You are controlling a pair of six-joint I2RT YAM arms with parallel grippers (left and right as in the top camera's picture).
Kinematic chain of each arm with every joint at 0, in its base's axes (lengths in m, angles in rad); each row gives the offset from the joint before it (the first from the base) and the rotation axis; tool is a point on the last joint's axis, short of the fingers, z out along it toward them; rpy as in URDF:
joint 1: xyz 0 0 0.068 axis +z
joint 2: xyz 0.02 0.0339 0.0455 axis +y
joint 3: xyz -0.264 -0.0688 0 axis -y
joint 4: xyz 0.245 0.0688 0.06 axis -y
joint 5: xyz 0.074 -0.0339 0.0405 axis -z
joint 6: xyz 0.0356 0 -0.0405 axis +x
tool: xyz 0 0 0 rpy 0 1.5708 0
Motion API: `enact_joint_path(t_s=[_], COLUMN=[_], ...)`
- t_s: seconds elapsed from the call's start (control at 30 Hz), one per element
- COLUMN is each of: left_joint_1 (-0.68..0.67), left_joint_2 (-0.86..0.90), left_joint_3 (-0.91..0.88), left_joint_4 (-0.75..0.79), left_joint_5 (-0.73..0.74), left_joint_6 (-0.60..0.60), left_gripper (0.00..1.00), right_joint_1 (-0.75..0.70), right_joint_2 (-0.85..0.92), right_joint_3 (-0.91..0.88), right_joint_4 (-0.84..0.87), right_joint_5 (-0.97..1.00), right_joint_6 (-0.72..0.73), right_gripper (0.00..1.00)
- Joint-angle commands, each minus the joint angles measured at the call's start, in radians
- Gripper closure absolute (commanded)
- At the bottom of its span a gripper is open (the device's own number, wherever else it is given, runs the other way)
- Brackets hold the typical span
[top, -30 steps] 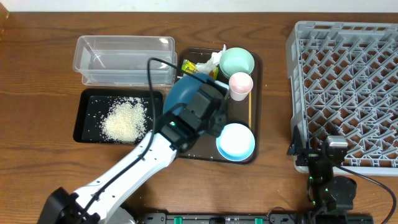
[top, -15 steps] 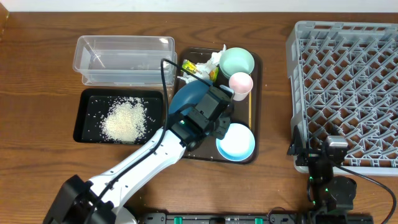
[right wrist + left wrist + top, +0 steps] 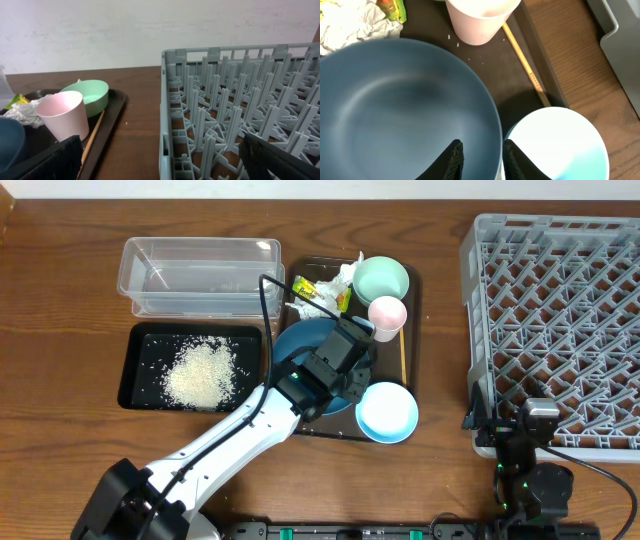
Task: Sort waste into correct bins and load items into the dishwasher rack
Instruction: 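Carry the empty blue bowl back and lower it onto the brown tray, then open the left gripper and move it to the crumpled tissue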
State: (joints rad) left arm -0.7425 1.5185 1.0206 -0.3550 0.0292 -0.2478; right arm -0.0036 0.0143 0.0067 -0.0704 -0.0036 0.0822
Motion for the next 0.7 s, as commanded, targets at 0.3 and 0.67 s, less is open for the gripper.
enact_joint_path(t_s=[0.3,0.67], left_joint_1=[0.059,0.154], left_joint_2=[0.005,0.318], left_joint_3=[0.264,0.76], left_joint_4=[-0.188,-0.524], left_joint_5=[-0.101,-0.084], left_joint_6=[0.024,0.239], left_gripper=[0.31,0.15], right_joint_1=[-0.01,-0.01], right_joint_2=[-0.007,-0.007], right_joint_3=[-0.001,-0.001], right_joint_4=[-0.004,-0.004], right_joint_5=[0.003,0.003], right_joint_6=[-0.013,-0.013], right_gripper=[0.01,0.01])
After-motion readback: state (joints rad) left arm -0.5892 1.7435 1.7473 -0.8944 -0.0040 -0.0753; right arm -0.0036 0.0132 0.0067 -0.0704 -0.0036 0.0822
